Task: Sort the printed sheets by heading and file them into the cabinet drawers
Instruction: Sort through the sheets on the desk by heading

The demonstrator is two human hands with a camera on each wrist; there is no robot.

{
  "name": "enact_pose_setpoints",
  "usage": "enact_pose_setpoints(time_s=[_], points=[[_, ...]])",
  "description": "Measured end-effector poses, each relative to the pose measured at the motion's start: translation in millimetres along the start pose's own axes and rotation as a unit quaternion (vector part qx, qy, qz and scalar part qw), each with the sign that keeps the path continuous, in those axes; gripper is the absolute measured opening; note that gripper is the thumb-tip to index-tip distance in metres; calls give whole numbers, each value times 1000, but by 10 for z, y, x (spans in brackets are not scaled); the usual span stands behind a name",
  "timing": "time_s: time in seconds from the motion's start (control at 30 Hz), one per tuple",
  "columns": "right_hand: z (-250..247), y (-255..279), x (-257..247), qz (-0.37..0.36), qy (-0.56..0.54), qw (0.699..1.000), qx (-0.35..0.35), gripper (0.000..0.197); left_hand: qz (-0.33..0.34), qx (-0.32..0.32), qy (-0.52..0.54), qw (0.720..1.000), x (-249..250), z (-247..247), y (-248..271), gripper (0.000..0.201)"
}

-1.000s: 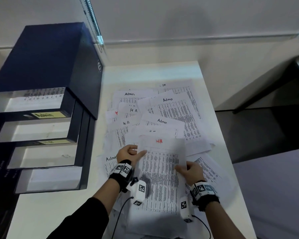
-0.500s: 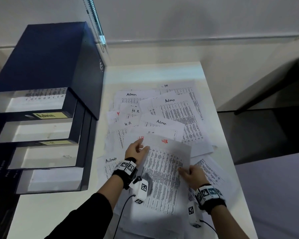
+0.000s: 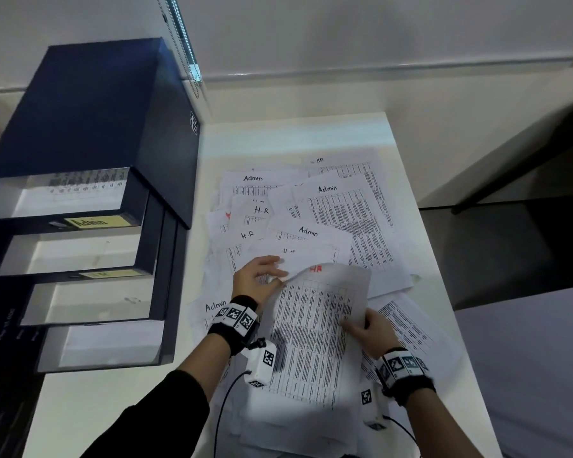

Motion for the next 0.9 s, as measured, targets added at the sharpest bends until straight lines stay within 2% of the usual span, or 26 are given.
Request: enact_pose_setpoints(time_s=[0.1, 0.2, 0.3, 0.4, 0.43, 0.47, 0.5, 0.57, 0.6, 0.63, 0.7, 0.73, 0.77, 0.8, 0.9], points=[[1, 21, -26, -2, -52, 999, -11, 55, -9, -116, 3, 993, 12, 32, 81, 26], [7, 64, -120, -20, -81, 997, -1, 55, -32, -215, 3, 976, -3, 78, 199, 33], [25, 69, -181, -22, -97, 995, 6, 52, -63, -238, 45, 968, -49, 78, 292, 40], [59, 21, -116, 10, -119, 993, -9, 42, -76, -271, 87, 956, -30, 102, 357, 30], [67, 16, -101, 18, -136, 990, -15, 36, -88, -271, 78, 955, -23, 92, 364, 25], [75, 17, -101, 21, -166, 986, -29, 31, -95, -249, 48, 963, -42, 59, 347, 29], [81, 34, -128, 22, -203, 978, -51, 25, -101, -205, 3, 974, -98, -9, 314, 44], [-13, 15, -183, 14, -265, 962, -63, 14, -118, -63, -61, 989, -233, -236, 225, 64], [-129, -23, -180, 13, -292, 955, -37, 15, -134, -10, -88, 987, -303, -340, 203, 66], [-285, -79, -147, 18, -309, 951, 10, 19, -151, 16, -119, 981, -383, -414, 187, 68], [-618, -181, -71, 38, -272, 954, 117, 24, -177, -9, -178, 968, -488, -436, 156, 72], [-729, -204, -68, 47, -224, 962, 150, 25, -181, -31, -208, 961, -499, -417, 130, 74], [-769, -216, -84, 57, -171, 972, 154, 24, -182, -46, -243, 952, -478, -392, 106, 76], [-724, -240, -85, 69, -123, 982, 126, 23, -190, -54, -278, 940, -457, -377, 84, 80], [-347, -215, -94, 79, 5, 996, -32, 18, -234, -32, -321, 917, -438, -385, 56, 92]])
Point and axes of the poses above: each hand's wrist, its own y-axis away from the middle knuckle, its own z-axis out of the palm, x = y × z, the point moved 7 cm from there along -y, towards the middle knuckle, and after that the axes turned 13 degrees about z, right-handed, at the moved point
